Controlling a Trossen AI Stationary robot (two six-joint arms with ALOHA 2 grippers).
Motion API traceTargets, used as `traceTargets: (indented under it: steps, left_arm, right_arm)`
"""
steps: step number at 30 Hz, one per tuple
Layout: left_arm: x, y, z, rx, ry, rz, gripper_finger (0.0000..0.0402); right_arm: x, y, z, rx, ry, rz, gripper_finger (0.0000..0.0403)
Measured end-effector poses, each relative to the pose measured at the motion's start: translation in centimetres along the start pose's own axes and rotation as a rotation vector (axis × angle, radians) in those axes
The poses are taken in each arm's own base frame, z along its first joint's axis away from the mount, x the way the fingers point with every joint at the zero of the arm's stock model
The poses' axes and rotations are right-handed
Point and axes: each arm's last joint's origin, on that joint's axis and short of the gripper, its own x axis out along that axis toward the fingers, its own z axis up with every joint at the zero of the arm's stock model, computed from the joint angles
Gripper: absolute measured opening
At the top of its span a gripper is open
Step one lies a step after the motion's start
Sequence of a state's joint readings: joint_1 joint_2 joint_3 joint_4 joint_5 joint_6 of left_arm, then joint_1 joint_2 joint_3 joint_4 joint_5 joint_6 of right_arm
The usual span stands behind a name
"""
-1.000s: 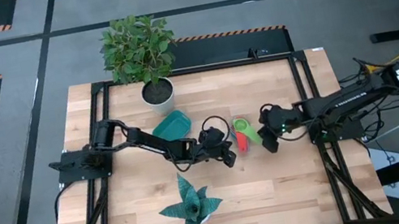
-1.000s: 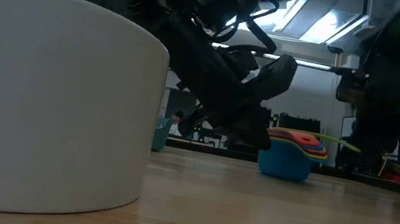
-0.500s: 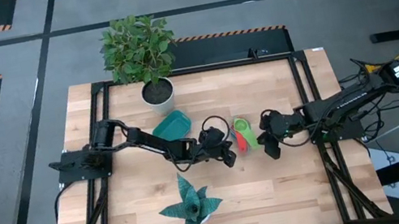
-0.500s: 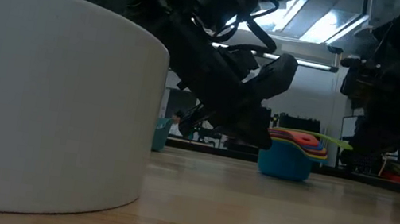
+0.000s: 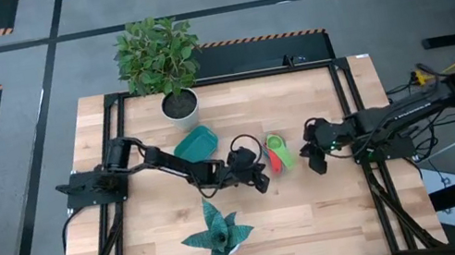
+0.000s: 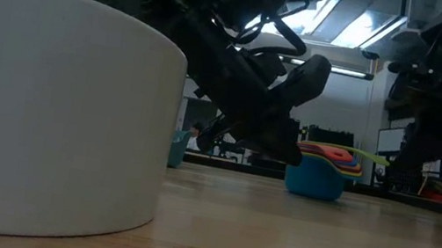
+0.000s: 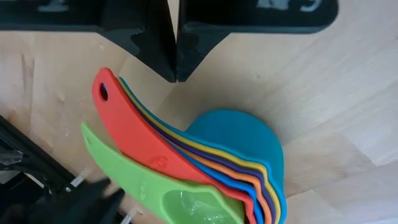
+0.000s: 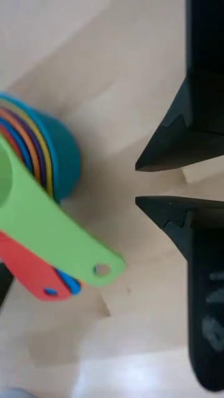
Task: Nest measuring cups in basket
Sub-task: Stack the green measuring cup on the top of the red measuring cup
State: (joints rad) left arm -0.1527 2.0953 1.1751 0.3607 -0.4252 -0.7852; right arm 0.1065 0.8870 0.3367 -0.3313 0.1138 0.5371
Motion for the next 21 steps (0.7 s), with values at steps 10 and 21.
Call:
traceTargets:
  steps: [10,21]
  left_arm:
    - [-0.08,-0.13,-0.12,0.0,0.0,-0.002,0.0002]
    - [-0.06,-0.04,-0.04,0.0,-0.019,0.018,0.0002]
  right_arm:
    - [-0.47,-0.37,0.32,0.024,-0.06,-0.047,0.008]
    - [-0.21,0.02,0.9,0.077,-0.111,-0.012,0.008]
